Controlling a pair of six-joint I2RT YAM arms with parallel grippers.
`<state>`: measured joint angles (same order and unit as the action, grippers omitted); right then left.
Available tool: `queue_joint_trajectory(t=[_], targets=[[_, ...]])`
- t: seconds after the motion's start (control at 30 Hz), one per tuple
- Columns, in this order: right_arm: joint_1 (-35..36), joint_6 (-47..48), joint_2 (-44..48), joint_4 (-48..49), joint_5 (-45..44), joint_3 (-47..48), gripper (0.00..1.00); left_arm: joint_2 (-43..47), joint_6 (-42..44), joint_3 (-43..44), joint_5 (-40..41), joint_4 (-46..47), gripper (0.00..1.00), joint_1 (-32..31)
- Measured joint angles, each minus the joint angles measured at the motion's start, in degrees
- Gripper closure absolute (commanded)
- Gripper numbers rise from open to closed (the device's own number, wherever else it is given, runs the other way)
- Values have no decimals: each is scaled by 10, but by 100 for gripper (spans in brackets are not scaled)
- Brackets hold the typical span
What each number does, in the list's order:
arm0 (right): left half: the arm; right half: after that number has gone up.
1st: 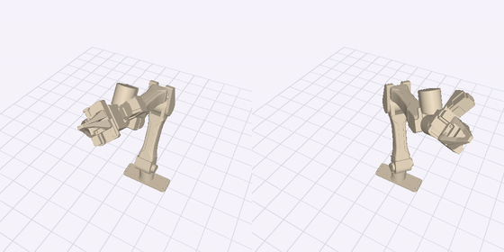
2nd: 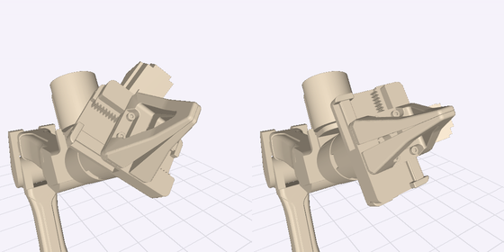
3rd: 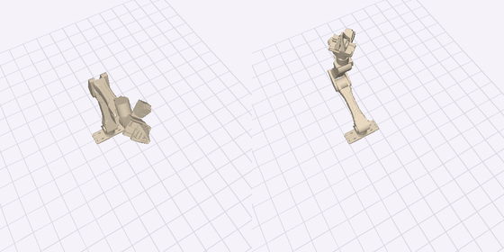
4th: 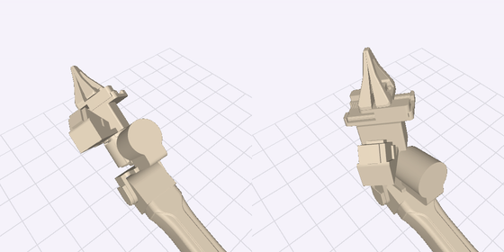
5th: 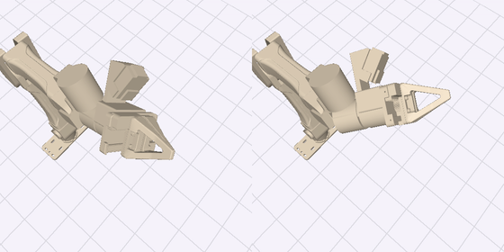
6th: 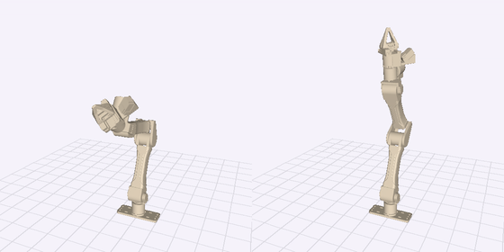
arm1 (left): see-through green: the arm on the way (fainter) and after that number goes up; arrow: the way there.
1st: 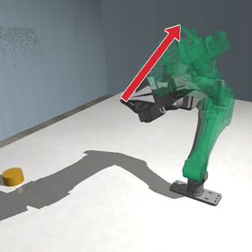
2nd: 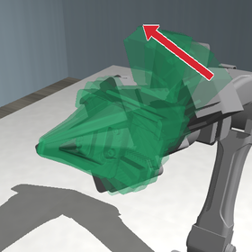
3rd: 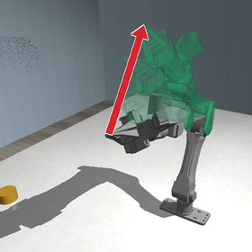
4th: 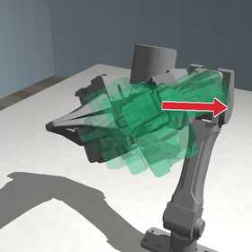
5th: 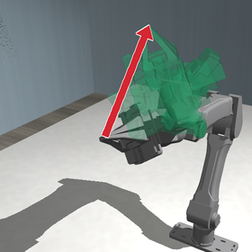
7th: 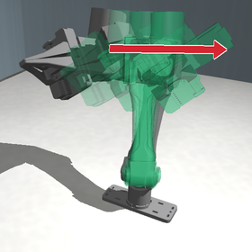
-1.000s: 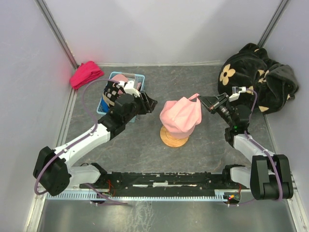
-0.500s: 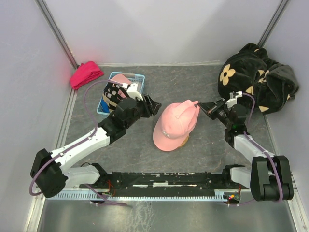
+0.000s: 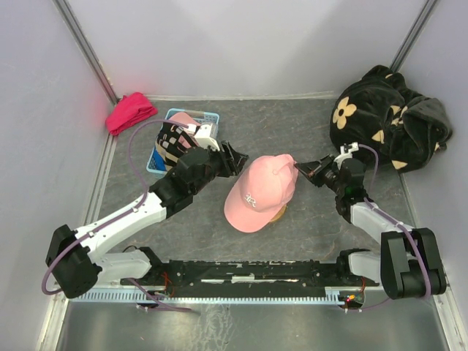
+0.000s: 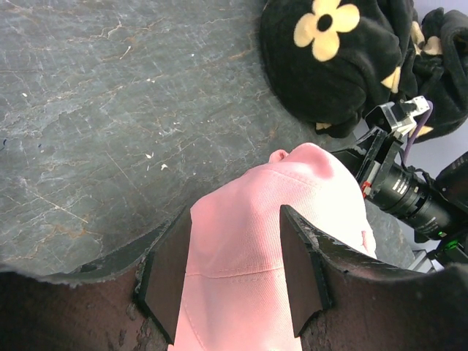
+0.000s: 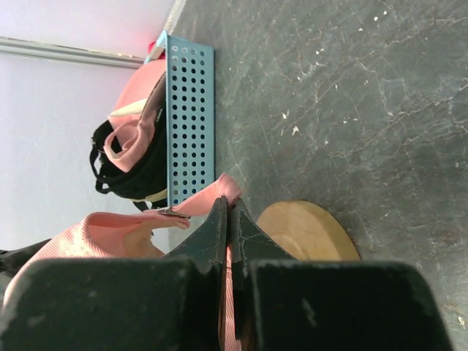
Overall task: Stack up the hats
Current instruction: Place the hat on the hat stand.
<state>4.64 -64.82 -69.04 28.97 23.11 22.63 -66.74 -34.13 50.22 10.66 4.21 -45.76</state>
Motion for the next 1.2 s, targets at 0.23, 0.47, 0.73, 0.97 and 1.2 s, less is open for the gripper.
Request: queue_joint_trajectory(t=[0.23,0.47,0.73,0.97,1.2], targets=[[17,13,1,-21,-28,-5,98,-1,8,7,3,-6,41,-2],[21,20,18,-47,-46,-13,90,-11,19,10,9,-7,41,-6],[29,28,43,-61,-57,-13,61,-16,21,10,19,-9,41,-9],[35,41,78,-72,-63,-13,54,-16,21,10,45,-13,40,-10],[39,43,79,-77,-65,-13,53,-16,21,10,58,-18,40,-10]])
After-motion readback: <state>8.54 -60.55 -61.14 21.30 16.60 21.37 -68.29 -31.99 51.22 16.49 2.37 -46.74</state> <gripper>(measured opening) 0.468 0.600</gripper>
